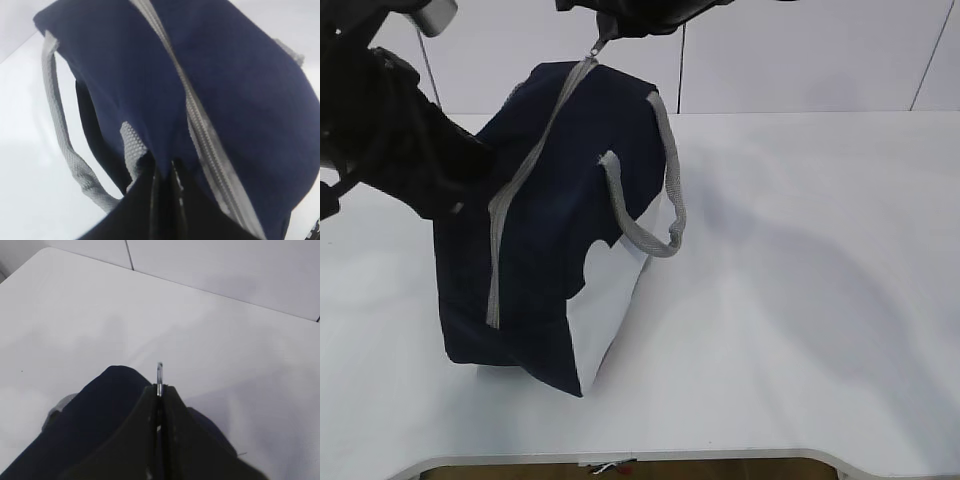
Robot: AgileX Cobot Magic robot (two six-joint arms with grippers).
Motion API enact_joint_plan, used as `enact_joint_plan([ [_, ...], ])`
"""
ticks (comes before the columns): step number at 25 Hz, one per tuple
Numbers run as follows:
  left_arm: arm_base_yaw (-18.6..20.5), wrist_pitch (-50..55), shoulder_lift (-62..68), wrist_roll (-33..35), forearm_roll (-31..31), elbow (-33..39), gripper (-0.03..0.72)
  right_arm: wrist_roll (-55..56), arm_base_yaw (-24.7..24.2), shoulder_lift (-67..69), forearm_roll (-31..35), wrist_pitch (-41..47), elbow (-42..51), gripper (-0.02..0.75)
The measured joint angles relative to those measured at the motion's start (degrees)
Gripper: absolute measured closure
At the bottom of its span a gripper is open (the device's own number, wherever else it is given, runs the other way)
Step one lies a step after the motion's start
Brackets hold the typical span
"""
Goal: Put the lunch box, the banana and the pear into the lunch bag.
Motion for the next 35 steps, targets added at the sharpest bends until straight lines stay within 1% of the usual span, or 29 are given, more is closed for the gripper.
enact_joint_plan([
  [5,0.0,0.9,-1.1,0.0,0.4,-0.1,0.69,0.7,-3.2,0.4,0.8,0.1,0.0,0.726],
  [8,0.0,1.4,-2.4,0.0,0.5,-0.1,0.69,0.9,-4.2,0.5,1.6,0.5,0.0,0.726],
  [20,0.0,6.9,-5.1,0.0,2.9,-0.1,0.69,1.0,-5.4,7.0,2.4,0.7,0.0,0.726],
  [28,0.0,7.4,-5.2,-0.1,3.5,-0.1,0.69,1.0,-6.1,9.4,6.6,2.1,-0.1,0.725],
  [31,0.0,7.4,-5.2,-3.1,3.5,-0.1,0.69,1.0,-6.2,9.2,7.8,2.3,-0.1,0.726],
  [33,0.0,7.4,-5.2,-4.8,2.8,-0.1,0.674,1.0,-6.3,9.1,8.2,2.8,-0.1,0.725],
  [35,0.0,7.6,-5.2,-5.4,1.4,-0.1,0.618,0.9,-6.3,9.1,8.7,3.0,-0.1,0.726],
])
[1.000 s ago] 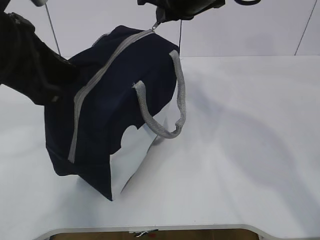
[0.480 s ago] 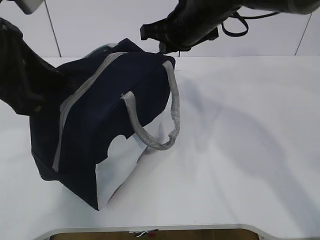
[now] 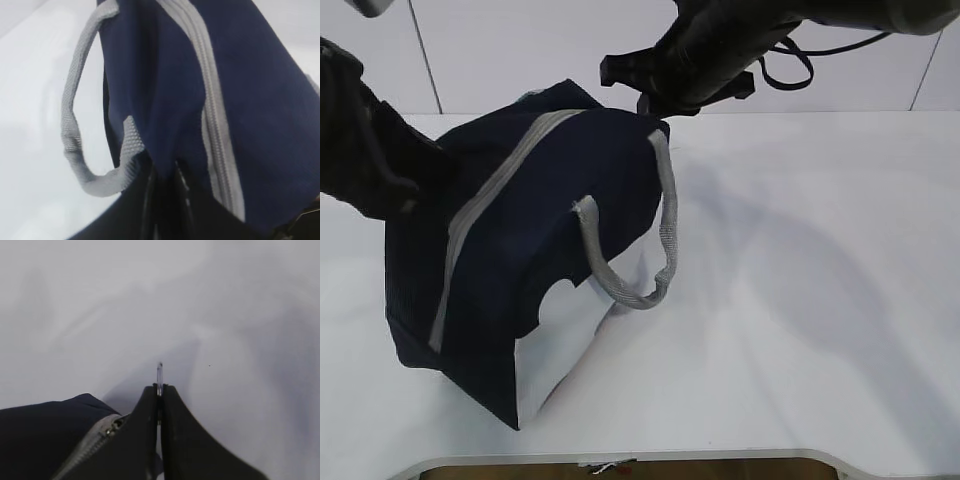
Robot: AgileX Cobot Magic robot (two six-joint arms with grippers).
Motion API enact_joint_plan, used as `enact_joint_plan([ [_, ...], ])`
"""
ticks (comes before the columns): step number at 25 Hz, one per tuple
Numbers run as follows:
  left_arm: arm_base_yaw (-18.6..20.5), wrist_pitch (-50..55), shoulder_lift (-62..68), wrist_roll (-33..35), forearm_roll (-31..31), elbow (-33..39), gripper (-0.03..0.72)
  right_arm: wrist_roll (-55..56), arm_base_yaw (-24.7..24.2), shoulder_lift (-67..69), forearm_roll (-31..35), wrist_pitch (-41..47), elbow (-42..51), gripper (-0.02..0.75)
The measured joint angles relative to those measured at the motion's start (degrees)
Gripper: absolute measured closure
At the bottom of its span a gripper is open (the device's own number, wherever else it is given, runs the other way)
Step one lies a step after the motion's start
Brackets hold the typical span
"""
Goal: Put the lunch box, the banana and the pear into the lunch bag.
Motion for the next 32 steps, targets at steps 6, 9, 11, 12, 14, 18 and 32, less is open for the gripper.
enact_joint_plan([
  [6,0.0,2.0,-0.1,-1.0,-3.5,-3.4,0.309,-0.9,0.0,0.0,2.6,0.1,0.0,0.725],
  [9,0.0,3.2,-0.1,-1.1,-3.7,-6.8,0.256,-1.2,0.0,0.0,3.0,0.1,0.0,0.725],
  [11,0.0,3.0,-0.1,-1.2,-3.7,-8.6,0.246,-1.2,-0.1,0.0,3.1,0.1,-0.3,0.726],
  [12,0.0,2.2,-0.1,-1.2,-3.7,-9.3,0.244,-1.2,-0.1,0.0,3.1,0.1,-0.7,0.725],
  [14,0.0,-0.6,0.4,-1.2,-3.6,-9.9,0.241,-1.2,-0.1,0.0,3.3,0.1,-1.7,0.725],
  [18,0.0,-4.5,4.5,-1.2,-3.6,-11.9,0.241,-1.3,-0.1,0.0,3.4,0.6,-2.9,0.726],
  [32,4.1,-1.3,14.6,-1.2,-8.5,-18.2,0.254,-1.5,-0.1,0.0,3.4,1.1,-3.1,0.725],
])
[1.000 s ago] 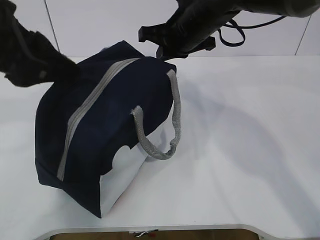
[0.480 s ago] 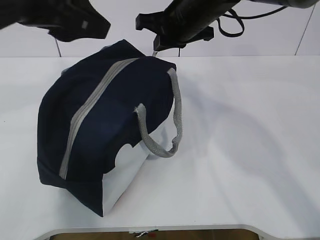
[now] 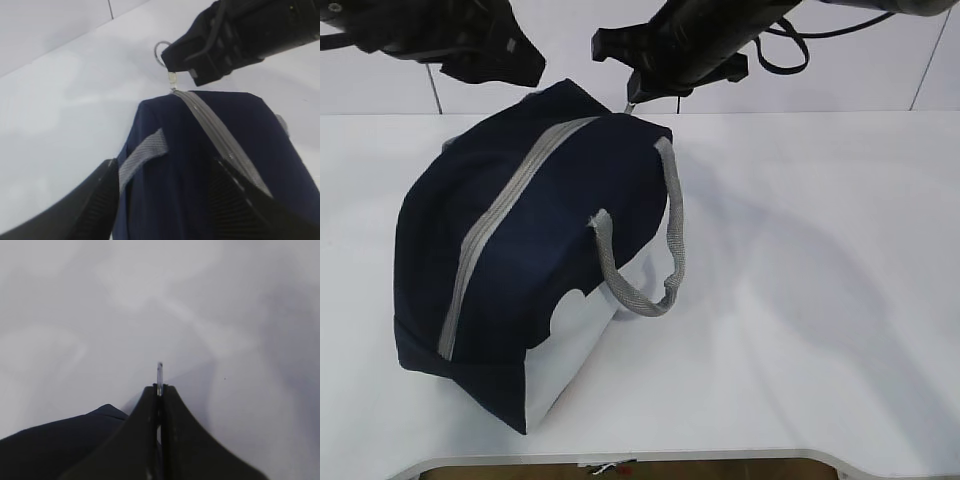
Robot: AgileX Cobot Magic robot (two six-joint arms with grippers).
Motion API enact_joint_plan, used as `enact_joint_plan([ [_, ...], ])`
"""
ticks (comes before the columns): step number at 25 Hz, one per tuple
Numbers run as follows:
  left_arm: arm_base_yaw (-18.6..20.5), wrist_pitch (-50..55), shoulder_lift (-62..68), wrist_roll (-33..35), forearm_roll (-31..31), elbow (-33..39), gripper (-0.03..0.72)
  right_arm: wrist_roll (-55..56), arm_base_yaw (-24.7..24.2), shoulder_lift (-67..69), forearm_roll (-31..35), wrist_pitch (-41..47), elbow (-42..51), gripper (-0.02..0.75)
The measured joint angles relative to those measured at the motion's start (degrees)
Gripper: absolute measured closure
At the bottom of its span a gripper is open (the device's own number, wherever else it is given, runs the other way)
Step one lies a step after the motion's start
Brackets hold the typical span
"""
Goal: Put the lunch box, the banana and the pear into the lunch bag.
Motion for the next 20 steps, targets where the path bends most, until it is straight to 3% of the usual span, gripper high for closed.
enact_joint_plan([
  [15,0.0,2.6,5.6,0.0,-2.9,-0.4,0.268,-0.3,0.0,0.0,-0.1,-0.1,0.0,0.725],
  [17,0.0,2.1,6.2,-0.1,-2.9,-0.4,0.348,-0.3,0.0,0.0,-0.1,-0.1,0.0,0.725],
  [20,0.0,0.8,6.2,-0.1,-2.7,-0.4,0.582,-1.0,0.0,0.0,-0.1,-0.2,0.0,0.726],
])
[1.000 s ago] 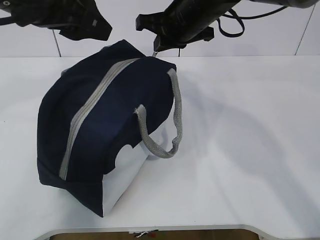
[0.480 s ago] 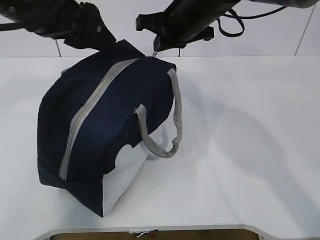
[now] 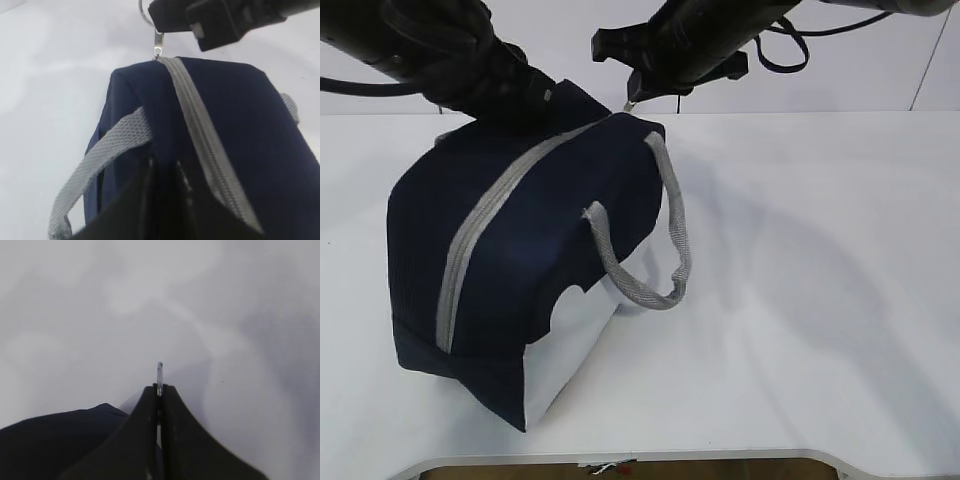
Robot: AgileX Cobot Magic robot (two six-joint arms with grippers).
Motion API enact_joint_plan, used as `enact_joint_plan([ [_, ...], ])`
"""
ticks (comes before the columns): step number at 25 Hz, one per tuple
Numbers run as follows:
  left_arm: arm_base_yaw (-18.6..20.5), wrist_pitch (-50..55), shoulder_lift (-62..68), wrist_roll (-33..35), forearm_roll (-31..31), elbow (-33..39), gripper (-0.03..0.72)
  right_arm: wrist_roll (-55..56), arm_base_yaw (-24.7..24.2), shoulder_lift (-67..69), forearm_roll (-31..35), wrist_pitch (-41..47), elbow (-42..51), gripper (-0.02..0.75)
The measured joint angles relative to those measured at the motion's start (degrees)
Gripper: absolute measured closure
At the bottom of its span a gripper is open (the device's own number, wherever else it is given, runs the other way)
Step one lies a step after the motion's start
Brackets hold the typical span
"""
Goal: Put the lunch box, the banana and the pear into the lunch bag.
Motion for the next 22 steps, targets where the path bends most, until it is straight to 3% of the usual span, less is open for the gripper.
enact_joint_plan([
  [2,0.0,-0.1,0.0,0.0,0.4,0.0,0.663,-0.5,0.0,0.0,-0.1,-0.1,0.0,0.726],
  [4,0.0,-0.3,0.0,0.0,0.5,0.0,0.685,-0.6,0.0,0.0,-0.8,-0.2,0.0,0.726],
  [22,0.1,3.3,-3.0,0.0,2.1,0.0,0.69,-0.7,-1.4,6.6,2.6,-0.5,-0.4,0.725],
])
